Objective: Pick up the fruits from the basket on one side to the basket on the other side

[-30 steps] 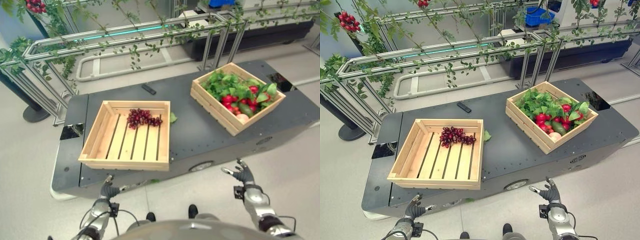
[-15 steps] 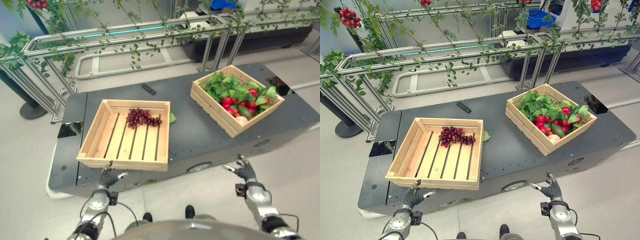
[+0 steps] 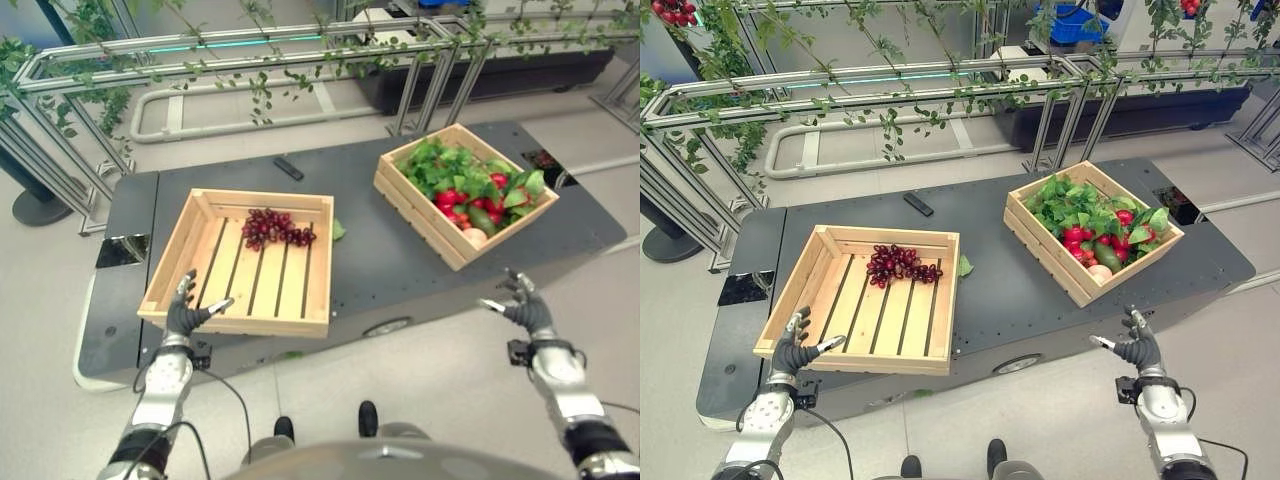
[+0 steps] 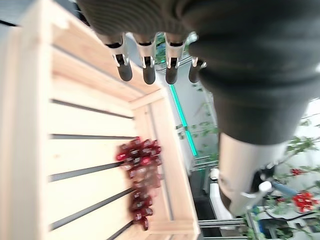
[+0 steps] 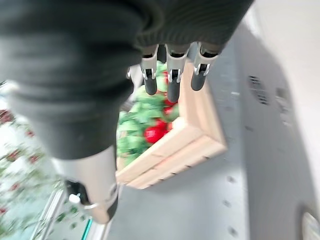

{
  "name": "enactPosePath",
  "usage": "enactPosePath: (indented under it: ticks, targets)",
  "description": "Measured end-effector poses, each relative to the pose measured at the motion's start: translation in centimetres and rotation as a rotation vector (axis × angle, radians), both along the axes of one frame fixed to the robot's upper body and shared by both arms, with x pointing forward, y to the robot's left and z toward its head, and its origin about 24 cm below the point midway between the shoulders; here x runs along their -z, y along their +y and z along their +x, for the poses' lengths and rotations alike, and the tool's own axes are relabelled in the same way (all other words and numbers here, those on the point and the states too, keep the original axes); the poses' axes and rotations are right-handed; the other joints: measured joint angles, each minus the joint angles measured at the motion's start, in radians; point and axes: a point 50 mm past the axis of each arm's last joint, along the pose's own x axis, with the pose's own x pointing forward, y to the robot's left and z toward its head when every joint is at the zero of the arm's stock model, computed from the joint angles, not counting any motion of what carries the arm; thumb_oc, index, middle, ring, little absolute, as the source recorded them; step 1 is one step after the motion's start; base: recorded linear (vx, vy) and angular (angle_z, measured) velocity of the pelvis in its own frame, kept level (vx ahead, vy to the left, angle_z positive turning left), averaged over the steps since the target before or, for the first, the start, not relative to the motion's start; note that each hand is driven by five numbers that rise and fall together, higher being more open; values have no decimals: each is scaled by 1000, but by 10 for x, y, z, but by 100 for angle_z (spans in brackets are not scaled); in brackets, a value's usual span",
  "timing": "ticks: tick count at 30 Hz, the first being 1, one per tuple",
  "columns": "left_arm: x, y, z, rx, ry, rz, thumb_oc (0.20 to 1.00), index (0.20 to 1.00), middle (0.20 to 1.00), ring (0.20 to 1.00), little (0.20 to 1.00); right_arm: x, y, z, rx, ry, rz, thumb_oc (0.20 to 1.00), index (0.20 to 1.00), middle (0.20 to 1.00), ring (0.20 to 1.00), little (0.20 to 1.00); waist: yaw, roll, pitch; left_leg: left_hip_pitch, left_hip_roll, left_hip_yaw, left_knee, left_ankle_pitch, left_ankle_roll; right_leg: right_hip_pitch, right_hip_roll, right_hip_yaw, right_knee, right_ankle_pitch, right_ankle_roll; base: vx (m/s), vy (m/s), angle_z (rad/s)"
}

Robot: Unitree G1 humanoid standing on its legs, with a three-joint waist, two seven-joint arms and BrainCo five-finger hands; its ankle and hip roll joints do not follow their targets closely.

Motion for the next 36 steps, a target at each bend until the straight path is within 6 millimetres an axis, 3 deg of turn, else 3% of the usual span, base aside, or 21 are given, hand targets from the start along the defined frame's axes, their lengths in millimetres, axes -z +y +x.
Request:
enactPosePath:
  ticks: [2, 3, 8, 15, 19, 25, 32, 36]
  targets:
    - [-2, 1, 1, 7, -6, 6, 1000, 1000, 1000, 1000, 1000, -12, -2, 6, -37, -21, -30, 1000, 1000, 1000, 1000, 1000, 0, -3, 4, 0, 0, 1, 0, 0, 0, 0, 0, 1, 0, 0, 0, 0, 0, 0]
    - [-5, 1, 2, 14, -16, 10, 1000, 1000, 1000, 1000, 1000, -31, -5, 15, -88, -60, -75, 1000, 1000, 1000, 1000, 1000, 0, -5, 9, 0, 0, 1, 0, 0, 0, -1, 0, 2, 0, -1, 2, 0, 0, 0]
    - [-3, 0, 0, 35, -3, 7, 1000, 1000, 1000, 1000, 1000, -86, 3, 45, -238, -180, -188, 1000, 1000, 1000, 1000, 1000, 12, -12, 15, -3, 1, 21, -1, 0, 0, -14, 3, 23, 2, 3, 1, -14, 5, -12]
    - [-2, -4, 1, 68, 9, 4, 1000, 1000, 1000, 1000, 1000, -114, 36, 78, -420, -222, -244, 1000, 1000, 1000, 1000, 1000, 24, -22, 27, -21, -1, 21, 4, -1, -1, -33, 2, 24, 4, 6, 2, -23, 2, -1]
    - [-3, -3, 3, 76, 8, 13, 1000, 1000, 1000, 1000, 1000, -141, 69, 103, -554, -266, -316, 1000, 1000, 1000, 1000, 1000, 31, -30, 50, -55, -1, 19, 25, -1, -1, -57, 3, 25, 5, 21, -7, -70, -6, -2]
    - [-11, 5, 7, 83, 0, 51, 1000, 1000, 1000, 1000, 1000, -174, 91, 124, -620, -322, -406, 1000, 1000, 1000, 1000, 1000, 58, -52, 94, -109, 4, 15, 54, -4, -6, -105, 7, 22, 21, 26, -11, -45, -9, 0]
    - [-34, 16, 23, 68, -69, 110, 1000, 1000, 1000, 1000, 1000, -211, 122, 143, -664, -401, -522, 1000, 1000, 1000, 1000, 1000, 97, -90, 188, -201, 14, -7, 107, -10, -15, -177, 16, 10, 45, 36, -21, -18, -9, 3]
    - [-48, 18, 32, 58, -138, 128, 1000, 1000, 1000, 1000, 1000, -220, 132, 148, -679, -409, -577, 1000, 1000, 1000, 1000, 1000, 106, -104, 217, -252, 19, -25, 142, -15, -22, -204, 18, -6, 51, 37, -23, -7, -30, 14]
